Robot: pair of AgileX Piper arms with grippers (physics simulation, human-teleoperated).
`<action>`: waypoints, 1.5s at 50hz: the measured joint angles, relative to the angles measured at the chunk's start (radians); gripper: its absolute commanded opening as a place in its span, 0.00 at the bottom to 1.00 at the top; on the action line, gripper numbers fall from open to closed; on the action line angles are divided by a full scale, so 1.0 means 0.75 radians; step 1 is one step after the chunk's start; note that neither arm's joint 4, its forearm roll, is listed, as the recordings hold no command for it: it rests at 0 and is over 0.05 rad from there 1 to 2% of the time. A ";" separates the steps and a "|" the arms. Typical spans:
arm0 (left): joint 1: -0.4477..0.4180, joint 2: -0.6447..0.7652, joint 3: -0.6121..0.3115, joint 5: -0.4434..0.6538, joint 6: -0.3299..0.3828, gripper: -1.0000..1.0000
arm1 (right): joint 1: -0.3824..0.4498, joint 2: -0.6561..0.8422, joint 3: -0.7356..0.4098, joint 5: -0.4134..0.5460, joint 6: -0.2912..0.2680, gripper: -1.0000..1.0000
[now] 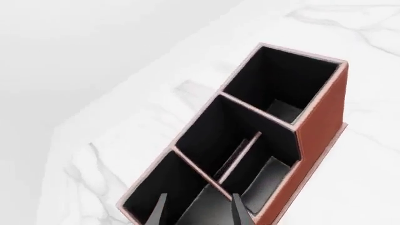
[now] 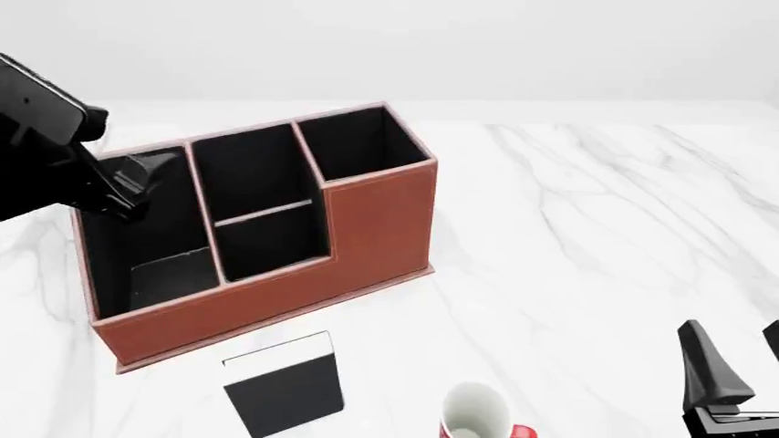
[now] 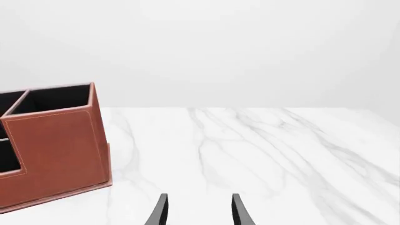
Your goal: Pick up the book and place it in the front compartment of the caddy.
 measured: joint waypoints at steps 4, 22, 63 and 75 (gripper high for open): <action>-0.003 0.053 -0.046 0.031 0.049 1.00 | 0.000 0.000 0.000 0.000 0.000 1.00; -0.037 0.247 -0.213 0.195 0.165 1.00 | 0.000 0.000 0.000 0.000 0.000 1.00; -0.191 0.413 -0.411 0.578 0.118 1.00 | 0.000 0.000 0.000 0.000 0.000 1.00; -0.242 0.433 -0.403 0.653 0.080 1.00 | 0.000 0.000 0.000 0.000 0.000 1.00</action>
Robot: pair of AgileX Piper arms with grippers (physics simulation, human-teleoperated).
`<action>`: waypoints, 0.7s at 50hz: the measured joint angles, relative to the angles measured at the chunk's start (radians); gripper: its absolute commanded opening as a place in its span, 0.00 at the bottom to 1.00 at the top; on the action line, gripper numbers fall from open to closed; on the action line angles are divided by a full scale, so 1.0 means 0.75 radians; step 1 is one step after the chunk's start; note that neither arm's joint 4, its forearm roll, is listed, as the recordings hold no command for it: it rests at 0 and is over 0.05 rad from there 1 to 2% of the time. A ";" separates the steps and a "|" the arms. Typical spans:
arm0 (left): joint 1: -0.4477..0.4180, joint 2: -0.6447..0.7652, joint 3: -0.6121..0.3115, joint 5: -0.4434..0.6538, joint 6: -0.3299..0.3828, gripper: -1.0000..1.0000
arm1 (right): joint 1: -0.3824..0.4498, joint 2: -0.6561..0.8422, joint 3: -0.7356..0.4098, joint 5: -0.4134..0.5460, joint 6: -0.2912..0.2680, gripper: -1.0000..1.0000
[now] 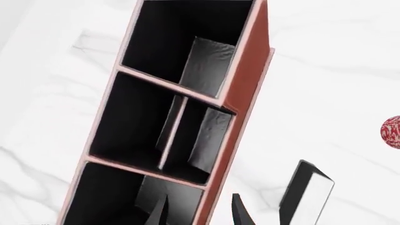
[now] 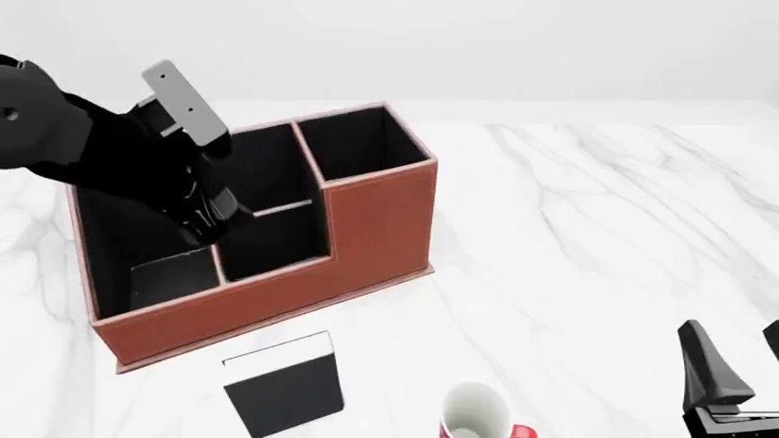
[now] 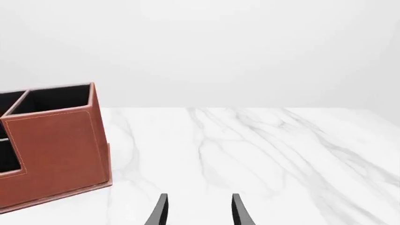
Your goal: Pick up the book and place it in the front compartment of the caddy.
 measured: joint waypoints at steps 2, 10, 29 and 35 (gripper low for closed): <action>-0.003 0.001 0.000 0.012 -0.003 1.00 | 0.000 0.000 0.000 0.000 0.000 1.00; -0.038 0.005 0.010 0.060 -0.029 1.00 | 0.000 0.000 0.000 0.000 0.000 1.00; -0.173 0.017 0.084 0.120 -0.123 1.00 | 0.000 0.000 0.000 0.000 0.000 1.00; -0.227 0.018 0.118 0.128 -0.160 1.00 | 0.000 0.000 0.000 0.000 0.000 1.00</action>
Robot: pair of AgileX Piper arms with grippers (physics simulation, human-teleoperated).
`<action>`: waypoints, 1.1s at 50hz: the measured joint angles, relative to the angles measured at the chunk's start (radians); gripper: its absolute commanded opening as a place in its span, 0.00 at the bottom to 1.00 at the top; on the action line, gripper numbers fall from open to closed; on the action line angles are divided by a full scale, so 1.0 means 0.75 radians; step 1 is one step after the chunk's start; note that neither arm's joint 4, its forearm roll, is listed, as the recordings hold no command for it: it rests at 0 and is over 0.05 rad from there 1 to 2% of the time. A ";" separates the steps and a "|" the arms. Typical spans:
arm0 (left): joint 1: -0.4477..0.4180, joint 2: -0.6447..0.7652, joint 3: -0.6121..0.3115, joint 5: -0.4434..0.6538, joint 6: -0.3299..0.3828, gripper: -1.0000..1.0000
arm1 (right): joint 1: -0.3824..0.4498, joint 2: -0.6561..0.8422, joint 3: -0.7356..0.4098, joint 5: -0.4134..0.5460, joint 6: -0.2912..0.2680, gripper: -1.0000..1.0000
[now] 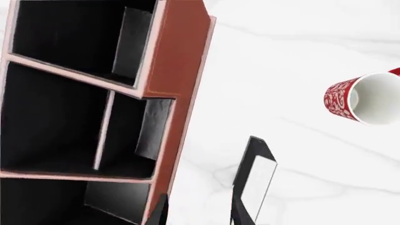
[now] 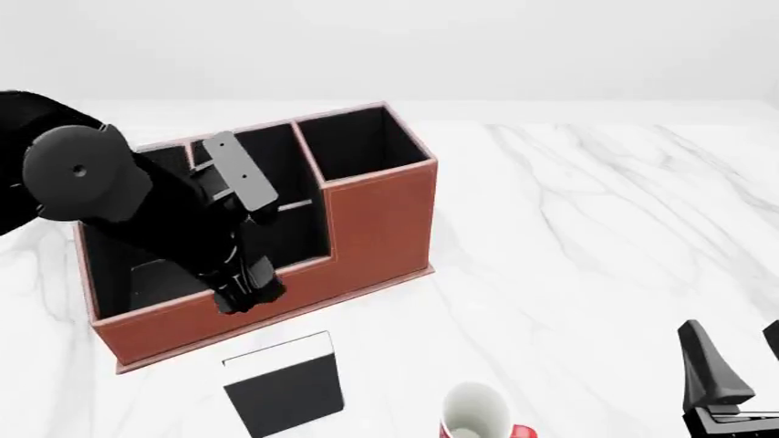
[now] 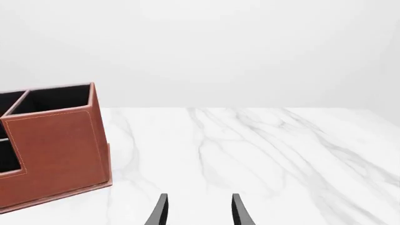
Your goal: Pick up the book and place it in the front compartment of the caddy.
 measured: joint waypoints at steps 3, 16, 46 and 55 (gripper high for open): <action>-0.023 0.000 0.017 0.002 -0.017 1.00 | 0.000 0.000 0.000 0.000 0.000 1.00; -0.126 0.005 0.094 0.000 -0.106 1.00 | 0.000 0.000 0.000 0.000 0.000 1.00; -0.207 0.038 0.214 -0.054 -0.182 1.00 | 0.000 0.000 0.000 0.000 0.000 1.00; -0.212 0.055 0.237 -0.085 -0.184 1.00 | 0.000 0.000 0.000 0.000 0.000 1.00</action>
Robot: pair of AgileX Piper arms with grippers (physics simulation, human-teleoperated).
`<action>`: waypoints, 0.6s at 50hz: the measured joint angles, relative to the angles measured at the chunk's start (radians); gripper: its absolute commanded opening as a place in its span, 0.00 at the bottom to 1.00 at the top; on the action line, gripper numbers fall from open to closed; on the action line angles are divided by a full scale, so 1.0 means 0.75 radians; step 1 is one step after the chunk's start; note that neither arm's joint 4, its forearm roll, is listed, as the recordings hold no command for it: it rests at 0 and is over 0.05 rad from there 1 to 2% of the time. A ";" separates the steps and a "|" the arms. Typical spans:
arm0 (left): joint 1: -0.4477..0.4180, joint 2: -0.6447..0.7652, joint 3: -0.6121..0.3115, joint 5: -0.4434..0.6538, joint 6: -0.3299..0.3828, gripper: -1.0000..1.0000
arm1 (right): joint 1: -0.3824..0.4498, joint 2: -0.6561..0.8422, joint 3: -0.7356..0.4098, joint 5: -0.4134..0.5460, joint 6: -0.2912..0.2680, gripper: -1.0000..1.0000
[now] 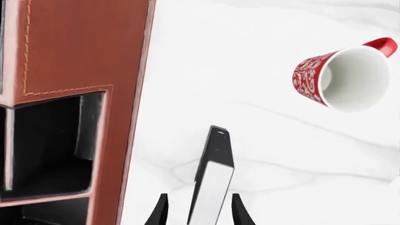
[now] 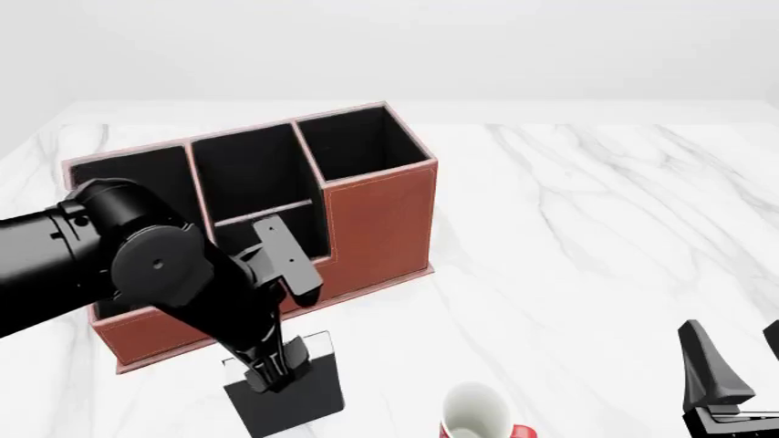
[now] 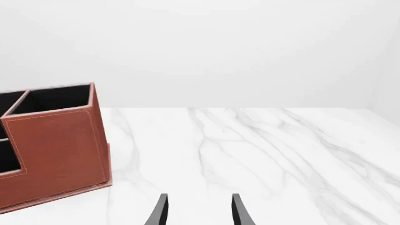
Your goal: Pick up the book and place it in the front compartment of the caddy.
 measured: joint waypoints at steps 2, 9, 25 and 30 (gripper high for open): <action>-0.004 0.004 0.006 -0.008 -0.002 1.00 | 0.000 0.000 0.000 0.000 0.000 1.00; -0.022 0.017 0.022 -0.032 -0.016 1.00 | 0.000 0.000 0.000 0.000 0.000 1.00; -0.052 0.049 0.049 -0.076 -0.033 1.00 | 0.000 0.000 0.000 0.000 0.000 1.00; -0.070 0.053 0.058 -0.087 -0.049 1.00 | 0.000 0.000 0.000 0.000 0.000 1.00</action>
